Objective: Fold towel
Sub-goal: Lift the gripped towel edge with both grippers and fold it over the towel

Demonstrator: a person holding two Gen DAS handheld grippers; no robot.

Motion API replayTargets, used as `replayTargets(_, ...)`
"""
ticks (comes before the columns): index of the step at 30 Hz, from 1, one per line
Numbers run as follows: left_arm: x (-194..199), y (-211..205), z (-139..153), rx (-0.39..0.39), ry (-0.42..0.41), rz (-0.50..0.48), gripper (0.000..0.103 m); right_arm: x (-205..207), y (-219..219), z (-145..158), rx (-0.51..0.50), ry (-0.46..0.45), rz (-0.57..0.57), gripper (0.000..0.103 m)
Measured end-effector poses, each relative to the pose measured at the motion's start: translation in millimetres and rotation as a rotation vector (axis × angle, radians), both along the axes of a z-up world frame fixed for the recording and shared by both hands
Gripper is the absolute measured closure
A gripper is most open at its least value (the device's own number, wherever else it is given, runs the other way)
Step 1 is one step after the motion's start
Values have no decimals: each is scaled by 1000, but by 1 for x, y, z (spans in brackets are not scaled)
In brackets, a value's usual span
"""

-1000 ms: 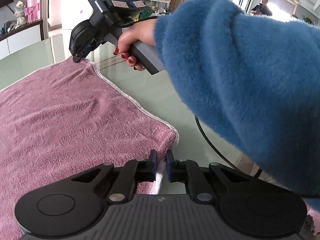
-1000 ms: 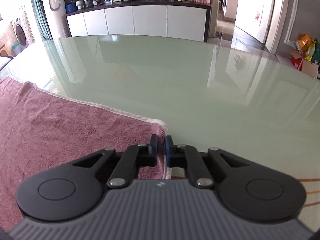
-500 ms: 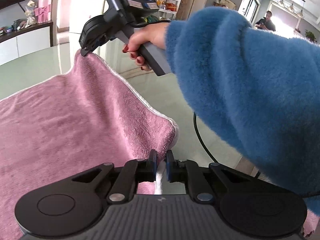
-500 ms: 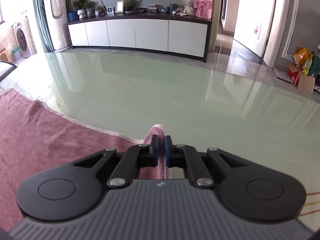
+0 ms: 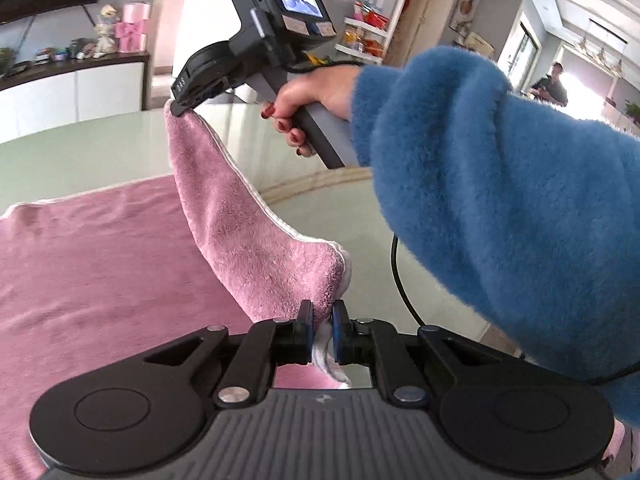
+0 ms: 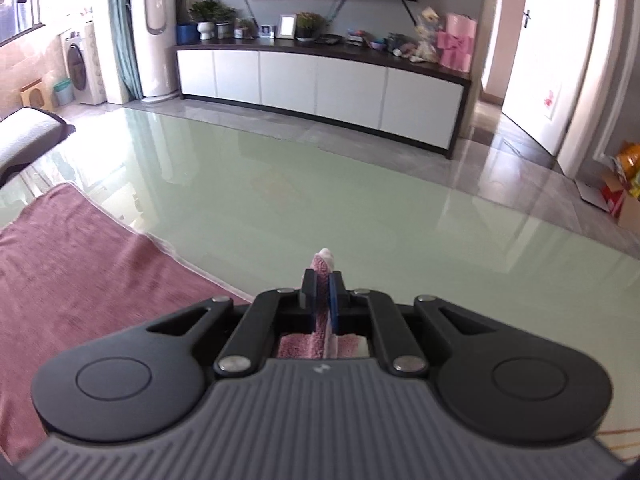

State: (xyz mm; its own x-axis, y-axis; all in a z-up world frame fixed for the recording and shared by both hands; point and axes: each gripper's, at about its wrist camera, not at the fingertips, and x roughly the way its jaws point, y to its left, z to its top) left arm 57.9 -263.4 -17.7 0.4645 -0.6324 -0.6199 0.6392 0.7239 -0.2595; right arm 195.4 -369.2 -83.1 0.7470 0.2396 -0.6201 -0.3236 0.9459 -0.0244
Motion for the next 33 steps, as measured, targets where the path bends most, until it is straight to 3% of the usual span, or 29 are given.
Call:
replayTargets(18,-15,154,24,-21,-20,260,92,14,109,27,62,-50,58,97)
replayTargets(33,-25,249,28,-43,-24,456,92,31,218,27,87,-42,122,97)
